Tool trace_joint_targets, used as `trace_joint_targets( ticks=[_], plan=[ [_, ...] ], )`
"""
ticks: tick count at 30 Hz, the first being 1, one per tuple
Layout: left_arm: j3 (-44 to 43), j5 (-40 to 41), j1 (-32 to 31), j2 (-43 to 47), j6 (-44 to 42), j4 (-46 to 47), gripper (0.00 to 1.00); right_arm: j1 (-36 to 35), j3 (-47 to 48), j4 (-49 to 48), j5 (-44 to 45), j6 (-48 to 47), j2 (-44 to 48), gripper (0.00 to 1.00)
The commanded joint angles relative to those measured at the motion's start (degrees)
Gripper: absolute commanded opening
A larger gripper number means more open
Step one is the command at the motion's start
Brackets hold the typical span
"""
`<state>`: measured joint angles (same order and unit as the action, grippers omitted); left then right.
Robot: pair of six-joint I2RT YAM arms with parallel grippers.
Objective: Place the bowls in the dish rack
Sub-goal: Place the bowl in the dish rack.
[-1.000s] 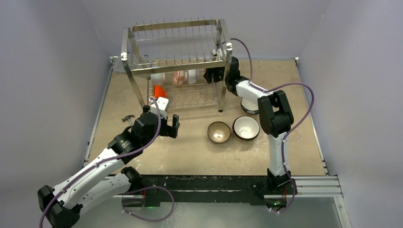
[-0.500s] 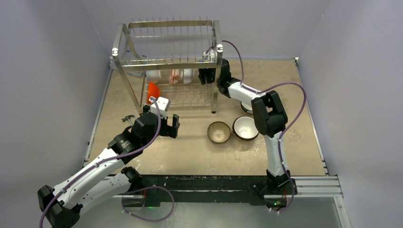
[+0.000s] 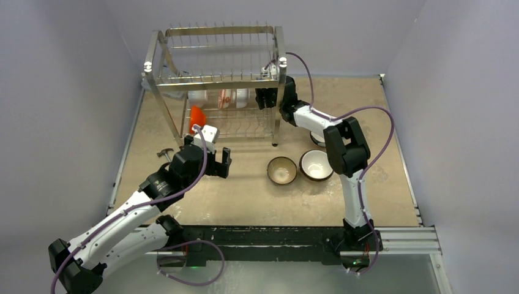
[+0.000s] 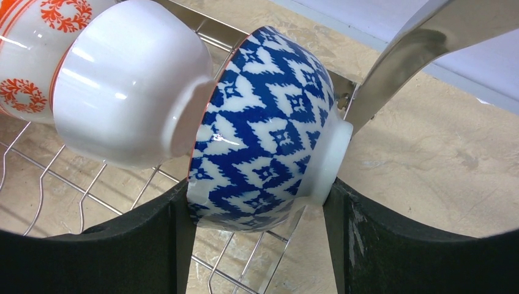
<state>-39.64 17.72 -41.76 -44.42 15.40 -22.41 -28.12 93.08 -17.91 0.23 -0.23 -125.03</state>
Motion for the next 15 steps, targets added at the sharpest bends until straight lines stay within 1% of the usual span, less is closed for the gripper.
trace_joint_targets(
  ticks=[1, 7, 8, 9, 10, 12, 15],
  plan=[
    [0.00, -0.66, 0.04, 0.17, -0.46, 1.13, 0.98, -0.54, -0.61, 5.15, 0.98, -0.21, -0.99, 0.66],
    [-0.07, -0.75, 0.03, 0.16, -0.46, 1.14, 0.98, -0.55, -2.18, 4.43, 0.51, -0.21, 0.50, 0.84],
    [-0.01, -0.75, 0.07, 0.13, -0.46, 1.14, 0.98, -0.56, -2.70, 4.12, 0.40, 0.54, 1.02, 0.90],
    [-0.05, -0.80, 0.06, 0.14, -0.46, 1.12, 0.98, -0.54, -2.88, 4.00, 0.23, 1.48, 1.36, 0.93],
    [-0.01, -0.88, 0.06, 0.13, -0.50, 1.09, 0.98, -0.58, -2.76, 4.35, -0.02, 1.84, 1.56, 0.93],
    [-0.02, -1.01, 0.01, 0.19, -0.53, 1.14, 0.98, -0.55, -3.12, 4.47, -1.29, 2.45, 2.26, 0.98],
    [0.00, -1.02, 0.02, 0.22, -0.52, 1.14, 0.98, -0.55, -3.88, 4.20, -3.63, 3.76, 3.63, 0.99]
  ],
)
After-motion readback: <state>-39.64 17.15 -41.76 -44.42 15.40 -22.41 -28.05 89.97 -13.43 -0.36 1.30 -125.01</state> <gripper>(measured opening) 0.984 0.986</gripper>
